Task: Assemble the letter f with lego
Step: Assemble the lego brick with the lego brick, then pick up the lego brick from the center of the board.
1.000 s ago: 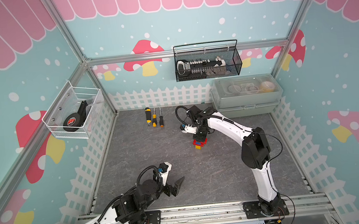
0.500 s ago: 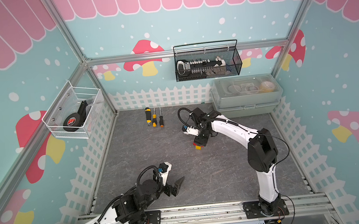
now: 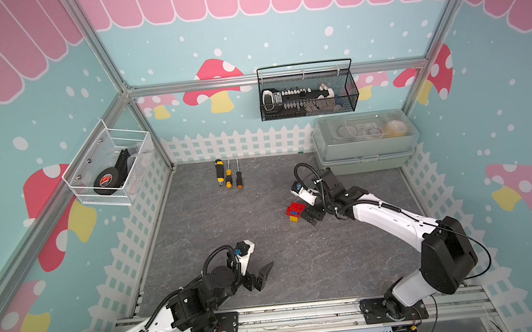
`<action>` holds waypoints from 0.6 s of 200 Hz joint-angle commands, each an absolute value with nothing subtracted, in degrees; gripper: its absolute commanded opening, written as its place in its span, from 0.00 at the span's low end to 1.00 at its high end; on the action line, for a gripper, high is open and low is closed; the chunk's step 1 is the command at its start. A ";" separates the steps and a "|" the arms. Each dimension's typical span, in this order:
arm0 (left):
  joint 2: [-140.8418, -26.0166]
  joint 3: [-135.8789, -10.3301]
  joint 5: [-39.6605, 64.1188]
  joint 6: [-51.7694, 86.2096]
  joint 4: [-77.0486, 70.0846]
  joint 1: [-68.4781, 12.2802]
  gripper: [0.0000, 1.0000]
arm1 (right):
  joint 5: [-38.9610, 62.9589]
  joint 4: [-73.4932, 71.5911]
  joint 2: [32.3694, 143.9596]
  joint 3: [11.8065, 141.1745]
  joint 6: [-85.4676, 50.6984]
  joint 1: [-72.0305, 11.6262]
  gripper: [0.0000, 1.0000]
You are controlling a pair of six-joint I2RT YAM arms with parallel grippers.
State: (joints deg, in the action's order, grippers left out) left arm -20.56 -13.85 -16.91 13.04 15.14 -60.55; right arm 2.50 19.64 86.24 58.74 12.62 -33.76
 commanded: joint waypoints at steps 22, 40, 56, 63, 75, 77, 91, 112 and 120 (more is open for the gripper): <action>-21.46 -13.71 -16.61 12.26 14.16 -60.95 0.99 | 5.67 -2.26 78.77 42.90 2.85 -33.94 0.96; -21.99 -13.88 -16.66 12.22 14.07 -60.98 0.99 | 4.16 -9.21 77.87 38.20 2.37 -33.87 0.95; -22.16 -13.89 -16.68 12.27 14.06 -60.91 0.99 | 5.44 -15.74 78.91 35.52 2.77 -33.87 0.95; -22.15 -13.89 -16.74 12.24 14.07 -60.94 0.99 | 6.12 -18.27 79.87 34.93 2.81 -33.84 0.95; -22.15 -13.89 -16.79 12.30 14.06 -60.99 0.99 | 7.20 -21.55 82.00 34.46 2.91 -33.76 0.95; -22.15 -13.89 -16.79 12.30 14.11 -60.99 0.99 | 7.38 -21.96 82.42 34.48 2.90 -33.82 0.95; -22.09 -13.89 -17.04 12.30 14.05 -60.98 0.99 | 10.02 -26.25 84.91 33.97 2.53 -33.36 0.94; -22.15 -13.89 -17.09 12.32 14.06 -60.97 0.99 | 12.32 -30.75 87.78 33.66 1.45 -31.99 0.92; -22.15 -13.89 -17.14 12.30 14.11 -60.97 0.99 | 13.34 -31.76 88.51 33.68 1.00 -31.06 0.91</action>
